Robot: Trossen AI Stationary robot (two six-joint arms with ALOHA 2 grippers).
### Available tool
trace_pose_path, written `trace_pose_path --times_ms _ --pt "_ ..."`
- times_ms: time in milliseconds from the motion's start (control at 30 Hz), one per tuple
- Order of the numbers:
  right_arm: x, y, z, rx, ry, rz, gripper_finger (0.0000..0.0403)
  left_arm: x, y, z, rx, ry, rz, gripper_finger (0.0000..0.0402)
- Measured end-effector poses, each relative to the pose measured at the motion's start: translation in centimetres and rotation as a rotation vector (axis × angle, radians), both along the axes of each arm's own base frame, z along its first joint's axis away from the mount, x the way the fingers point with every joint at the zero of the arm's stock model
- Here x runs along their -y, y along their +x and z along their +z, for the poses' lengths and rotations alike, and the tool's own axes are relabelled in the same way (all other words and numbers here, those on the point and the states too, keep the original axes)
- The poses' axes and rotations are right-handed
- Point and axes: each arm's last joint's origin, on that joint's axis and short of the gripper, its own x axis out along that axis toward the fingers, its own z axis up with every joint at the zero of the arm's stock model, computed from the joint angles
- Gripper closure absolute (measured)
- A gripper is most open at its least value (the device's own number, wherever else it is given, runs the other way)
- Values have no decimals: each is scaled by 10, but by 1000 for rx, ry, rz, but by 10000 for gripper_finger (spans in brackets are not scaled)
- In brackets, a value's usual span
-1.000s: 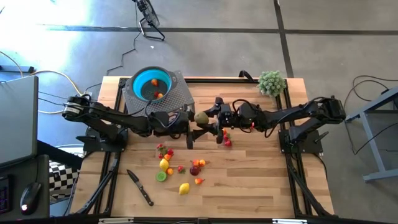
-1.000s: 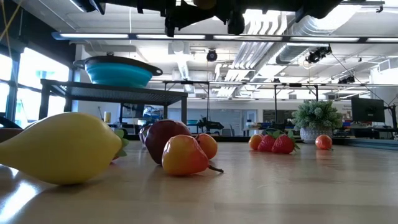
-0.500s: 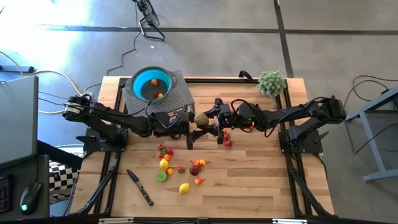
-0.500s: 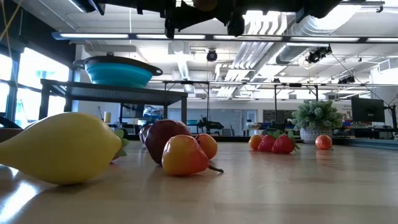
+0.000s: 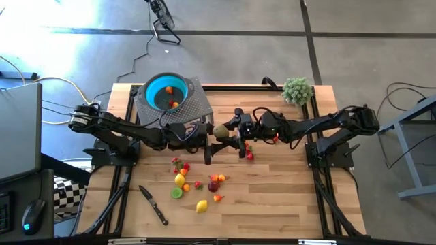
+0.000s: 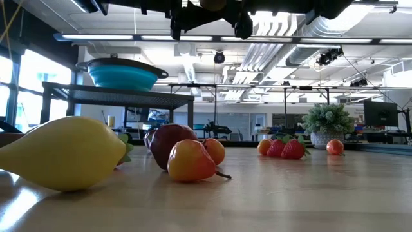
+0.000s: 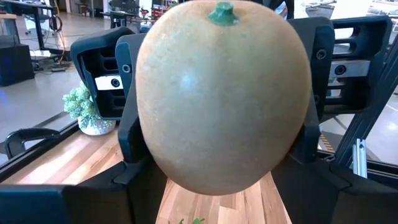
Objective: Pick & Place Fruit
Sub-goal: Put the right brown kiwi into the blue strainer bowl on the shelf
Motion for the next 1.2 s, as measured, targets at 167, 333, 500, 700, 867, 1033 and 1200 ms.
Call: trace_pose_path --times_ms 167,333,500,700,867,1033,1200 --pt "0 0 0 -2 1 2 181 0 0 0 -1 2 1 144" --pt "0 0 -1 -3 1 2 180 0 0 0 0 -2 1 144" --pt "0 0 -1 -5 1 1 179 0 0 0 2 -19 2 161" --pt "0 0 -1 -6 1 2 179 0 0 0 2 -19 8 217" --pt "0 0 -1 -7 0 1 179 0 0 0 2 -20 7 234" --pt "0 0 -1 -9 0 0 179 0 0 0 0 -19 6 228" --pt "0 0 -2 -10 0 0 179 0 0 0 -2 -19 5 227"
